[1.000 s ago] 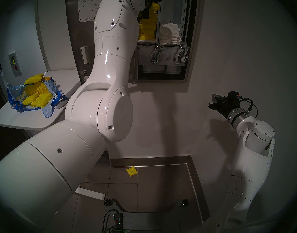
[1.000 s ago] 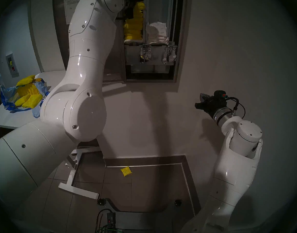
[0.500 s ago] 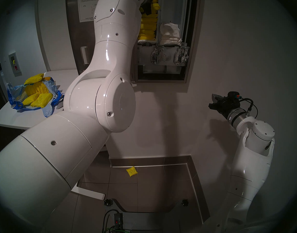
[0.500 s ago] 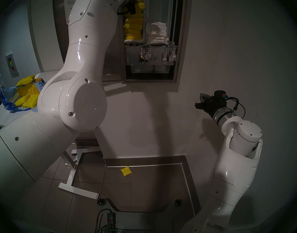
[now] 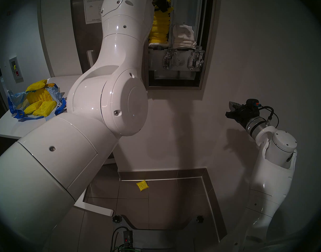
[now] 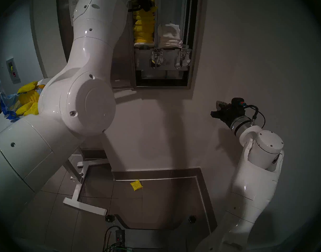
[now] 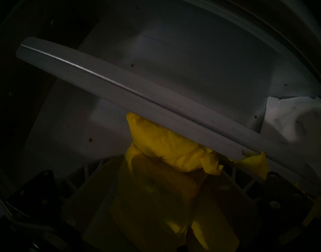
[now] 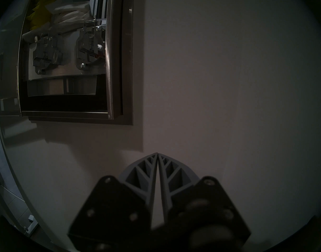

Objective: Open the dispenser door, put the pads inside, close the door

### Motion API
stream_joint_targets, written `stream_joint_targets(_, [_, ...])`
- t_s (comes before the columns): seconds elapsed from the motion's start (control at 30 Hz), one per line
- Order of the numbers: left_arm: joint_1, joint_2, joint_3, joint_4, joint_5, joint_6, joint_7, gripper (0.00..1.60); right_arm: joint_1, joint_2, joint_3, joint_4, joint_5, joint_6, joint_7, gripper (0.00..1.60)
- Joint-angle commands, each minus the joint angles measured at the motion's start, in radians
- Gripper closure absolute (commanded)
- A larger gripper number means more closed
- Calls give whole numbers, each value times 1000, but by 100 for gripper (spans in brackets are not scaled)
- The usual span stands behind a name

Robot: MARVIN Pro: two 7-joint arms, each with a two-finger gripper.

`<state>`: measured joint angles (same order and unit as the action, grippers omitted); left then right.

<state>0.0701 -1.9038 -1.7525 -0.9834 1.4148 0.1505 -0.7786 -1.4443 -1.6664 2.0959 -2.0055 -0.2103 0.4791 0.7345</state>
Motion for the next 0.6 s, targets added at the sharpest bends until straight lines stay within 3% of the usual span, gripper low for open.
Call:
stream_joint_targets(0.0, [-17, -20, -8, -131, -25, -7, -17, 0, 21, 4, -1, -33, 5, -9, -2, 118])
stream_joint_targets(0.2, [4, -22, -19, -161, -48, -26, -59, 0, 21, 5, -1, -31, 5, -8, -2, 118])
stream_joint_targets(0.37, [59, -25, -23, -251, -57, -44, -133, 0, 21, 5, -1, -29, 5, -8, -2, 118])
stream_joint_targets(0.4, [42, -17, -29, -218, -61, -47, -142, 0, 21, 6, -1, -29, 5, -8, -2, 118])
stream_joint_targets(0.47, [77, -22, -30, -291, -63, -51, -177, 0, 21, 6, -1, -28, 5, -8, -1, 118])
stream_joint_targets(0.5, [60, -15, -36, -258, -66, -51, -181, 0, 21, 6, -1, -28, 5, -8, -1, 118])
stream_joint_targets(0.57, [86, -18, -44, -323, -72, -53, -216, 0, 21, 6, -1, -28, 5, -8, -1, 118])
